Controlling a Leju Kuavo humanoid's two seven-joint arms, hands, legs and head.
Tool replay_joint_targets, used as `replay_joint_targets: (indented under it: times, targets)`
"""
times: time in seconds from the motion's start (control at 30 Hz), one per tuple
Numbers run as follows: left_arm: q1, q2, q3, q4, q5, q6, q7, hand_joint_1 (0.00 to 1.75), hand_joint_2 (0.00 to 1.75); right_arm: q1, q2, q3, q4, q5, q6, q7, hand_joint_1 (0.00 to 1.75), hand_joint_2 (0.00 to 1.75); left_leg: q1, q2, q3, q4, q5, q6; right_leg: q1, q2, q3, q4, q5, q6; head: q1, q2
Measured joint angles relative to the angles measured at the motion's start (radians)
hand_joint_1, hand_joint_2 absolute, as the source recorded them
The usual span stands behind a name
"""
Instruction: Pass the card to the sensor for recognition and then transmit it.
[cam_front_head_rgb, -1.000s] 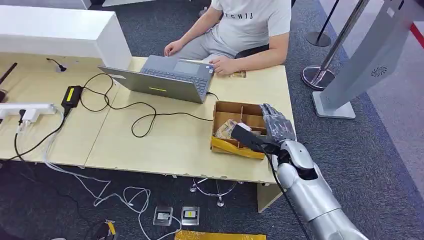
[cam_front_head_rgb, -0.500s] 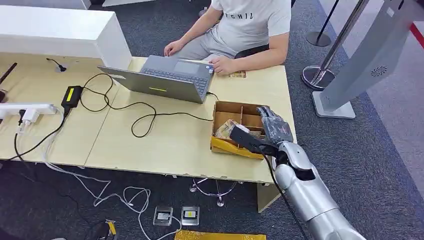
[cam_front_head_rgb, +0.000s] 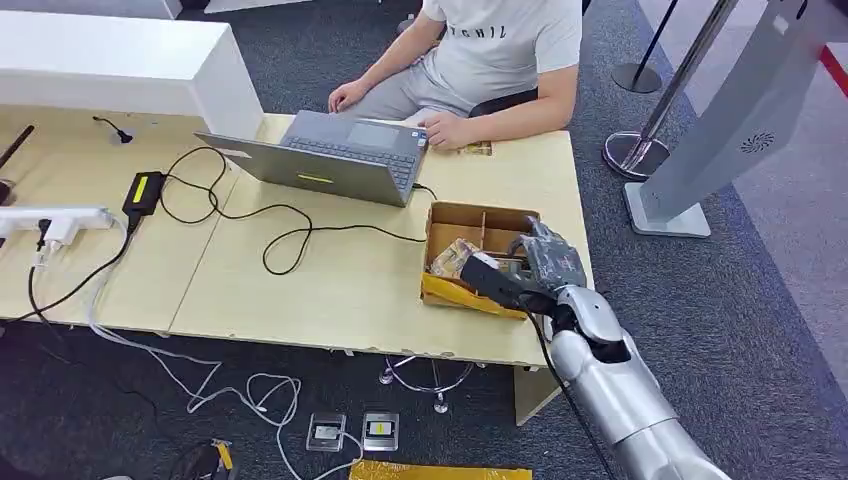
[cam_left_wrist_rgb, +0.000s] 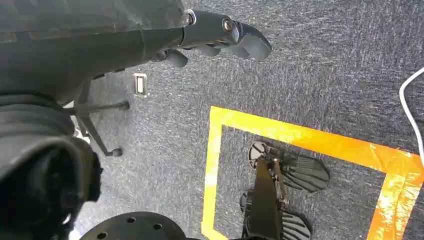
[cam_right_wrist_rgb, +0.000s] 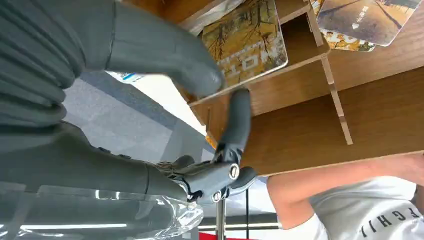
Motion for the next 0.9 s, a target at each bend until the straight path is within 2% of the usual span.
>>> replay_joint_targets:
  times: [0.23,0.27,0.9]
  targets:
    - [0.000,0.000,0.000,0.000,-0.002,-0.002,0.002,0.00,0.00,0.002,0.001,0.002,-0.002,-0.007,0.012,-0.005,1.75,1.75,0.000,0.000,0.000,0.000,0.000,0.000,0.000,0.000,0.000,0.000,0.000,0.000,0.000,0.000]
    - [0.000,0.000,0.000,0.000,-0.002,-0.002,0.003,0.00,0.00,0.002,0.002,0.002,-0.003,-0.009,0.014,-0.006,0.02,1.75,0.000,0.000,0.000,0.000,0.000,0.000,0.000,0.000,0.000,0.000,0.000,0.000,0.000,0.000]
    - [0.000,0.000,0.000,0.000,-0.004,0.000,0.003,0.00,0.00,0.033,0.010,0.025,-0.010,-0.043,0.029,-0.016,0.00,1.75,0.000,0.000,0.000,0.000,0.000,0.000,0.000,0.000,0.000,0.000,0.000,0.000,0.000,0.000]
